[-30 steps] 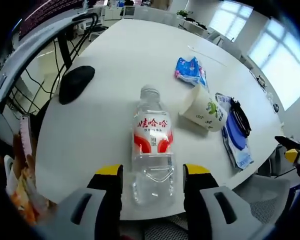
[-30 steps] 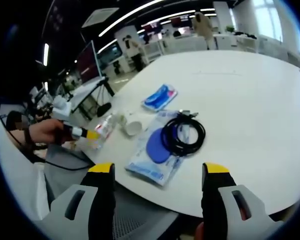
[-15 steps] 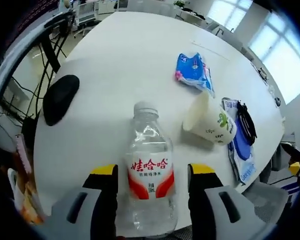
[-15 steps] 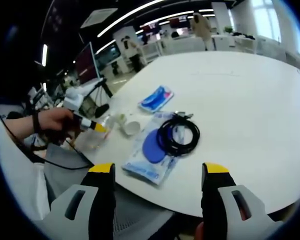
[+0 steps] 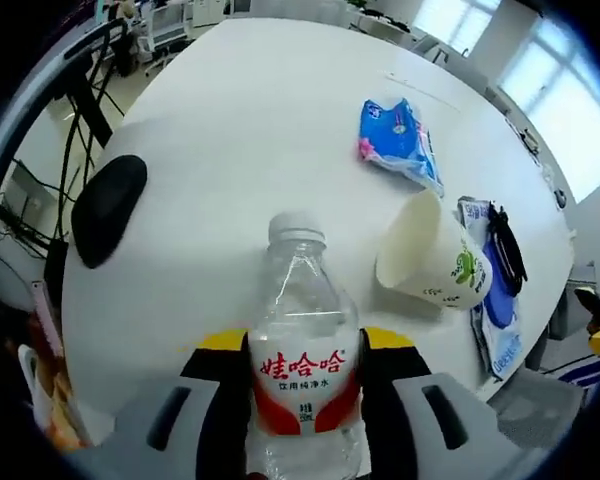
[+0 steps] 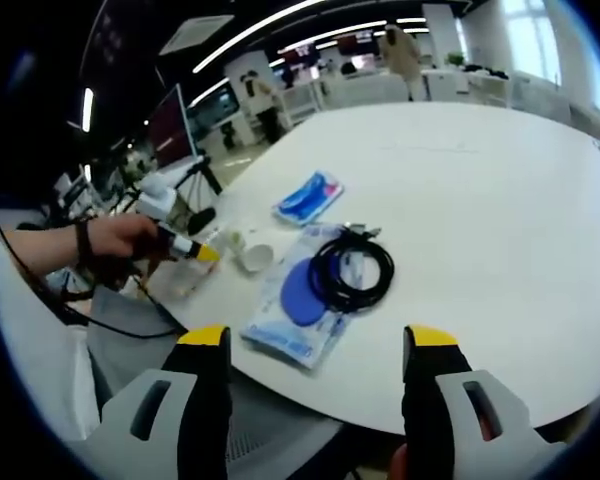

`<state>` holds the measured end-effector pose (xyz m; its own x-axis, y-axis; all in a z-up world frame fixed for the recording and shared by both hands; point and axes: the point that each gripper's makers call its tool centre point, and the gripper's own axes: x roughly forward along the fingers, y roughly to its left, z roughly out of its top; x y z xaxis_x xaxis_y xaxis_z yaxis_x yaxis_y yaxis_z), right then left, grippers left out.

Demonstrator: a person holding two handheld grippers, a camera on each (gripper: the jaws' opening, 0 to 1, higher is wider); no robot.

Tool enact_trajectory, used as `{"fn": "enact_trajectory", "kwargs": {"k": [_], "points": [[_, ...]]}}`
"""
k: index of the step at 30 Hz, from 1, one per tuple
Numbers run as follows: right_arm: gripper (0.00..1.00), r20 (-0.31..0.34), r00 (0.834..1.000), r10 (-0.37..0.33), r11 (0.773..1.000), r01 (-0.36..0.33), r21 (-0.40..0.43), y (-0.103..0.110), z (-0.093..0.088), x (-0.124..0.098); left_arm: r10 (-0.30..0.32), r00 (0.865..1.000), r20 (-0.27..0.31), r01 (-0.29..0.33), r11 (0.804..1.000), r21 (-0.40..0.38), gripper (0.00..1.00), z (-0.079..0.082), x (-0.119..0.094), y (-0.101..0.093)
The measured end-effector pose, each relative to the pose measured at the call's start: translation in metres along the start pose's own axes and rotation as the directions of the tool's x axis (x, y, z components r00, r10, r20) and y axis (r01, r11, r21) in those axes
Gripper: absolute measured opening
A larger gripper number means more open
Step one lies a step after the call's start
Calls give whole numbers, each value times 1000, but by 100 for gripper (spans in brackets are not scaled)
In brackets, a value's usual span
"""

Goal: Arrange the tabletop items into an orderly group along one side of the table until the central work area is clear of visible clutter.

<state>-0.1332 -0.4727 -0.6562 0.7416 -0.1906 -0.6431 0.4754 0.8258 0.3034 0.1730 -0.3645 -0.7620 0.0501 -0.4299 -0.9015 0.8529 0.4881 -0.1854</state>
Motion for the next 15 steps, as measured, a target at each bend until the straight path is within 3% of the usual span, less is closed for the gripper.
{"fn": "enact_trajectory", "kwargs": {"k": [6, 15], "points": [[68, 0, 1000, 1, 1000, -1, 4, -1, -1, 1, -3, 997, 71, 4, 1000, -25, 40, 2, -13, -5], [68, -6, 1000, 4, 1000, -4, 7, -2, -2, 1, 3, 982, 187, -1, 1000, -8, 40, 11, -37, -8]]}}
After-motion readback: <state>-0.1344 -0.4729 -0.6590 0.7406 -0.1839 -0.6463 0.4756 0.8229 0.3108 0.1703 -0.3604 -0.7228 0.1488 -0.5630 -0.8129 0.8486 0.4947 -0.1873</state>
